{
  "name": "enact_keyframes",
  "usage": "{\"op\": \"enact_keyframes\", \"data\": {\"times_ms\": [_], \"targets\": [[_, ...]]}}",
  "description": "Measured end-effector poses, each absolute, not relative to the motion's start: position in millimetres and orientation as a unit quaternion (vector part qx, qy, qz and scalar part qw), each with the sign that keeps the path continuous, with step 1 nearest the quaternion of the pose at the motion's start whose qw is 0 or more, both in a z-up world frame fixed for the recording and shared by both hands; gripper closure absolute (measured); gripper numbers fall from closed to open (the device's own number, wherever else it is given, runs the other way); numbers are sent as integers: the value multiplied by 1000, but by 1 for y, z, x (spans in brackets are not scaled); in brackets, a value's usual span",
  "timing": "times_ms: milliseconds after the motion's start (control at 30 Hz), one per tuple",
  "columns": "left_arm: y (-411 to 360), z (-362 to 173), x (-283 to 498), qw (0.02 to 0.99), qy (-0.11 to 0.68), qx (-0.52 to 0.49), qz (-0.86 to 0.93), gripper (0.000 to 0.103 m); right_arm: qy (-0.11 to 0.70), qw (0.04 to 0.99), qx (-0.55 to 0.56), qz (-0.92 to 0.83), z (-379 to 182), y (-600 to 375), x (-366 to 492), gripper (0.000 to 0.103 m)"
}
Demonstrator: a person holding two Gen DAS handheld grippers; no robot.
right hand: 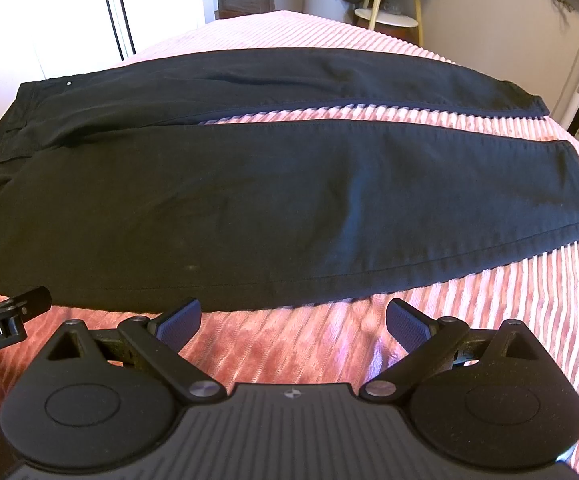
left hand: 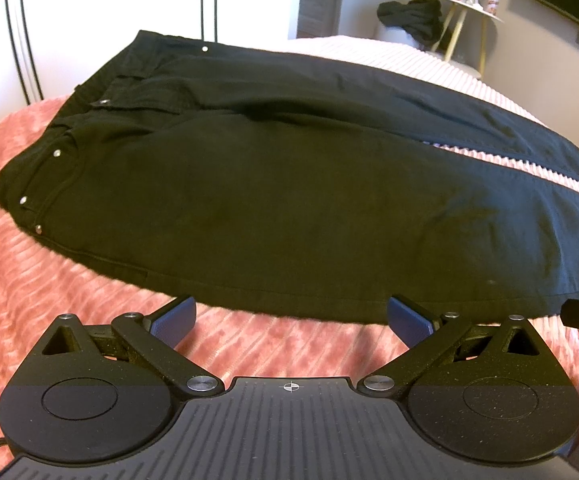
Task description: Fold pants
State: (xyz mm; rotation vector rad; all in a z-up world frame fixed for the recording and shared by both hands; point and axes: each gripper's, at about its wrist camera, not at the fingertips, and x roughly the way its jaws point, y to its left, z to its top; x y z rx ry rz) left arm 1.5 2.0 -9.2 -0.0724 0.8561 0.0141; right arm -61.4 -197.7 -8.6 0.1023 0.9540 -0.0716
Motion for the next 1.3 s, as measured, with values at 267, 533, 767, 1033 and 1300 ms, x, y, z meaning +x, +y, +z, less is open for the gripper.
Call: {"op": "enact_keyframes", "data": {"times_ms": [267, 533, 767, 1033, 1300], "targets": [[2, -9, 1, 909, 416, -35, 7, 0, 459, 886, 52, -34, -8, -199, -61, 4], [2, -8, 2, 909, 416, -35, 7, 0, 460, 886, 54, -33, -8, -199, -62, 4], [3, -8, 3, 908, 418, -35, 6, 0, 460, 885, 56, -33, -9, -198, -62, 4], [3, -8, 2, 907, 419, -34, 7, 0, 461, 885, 58, -32, -11, -200, -62, 4], [2, -6, 4, 906, 422, -31, 8, 0, 463, 883, 67, -30, -12, -203, -60, 4]]}}
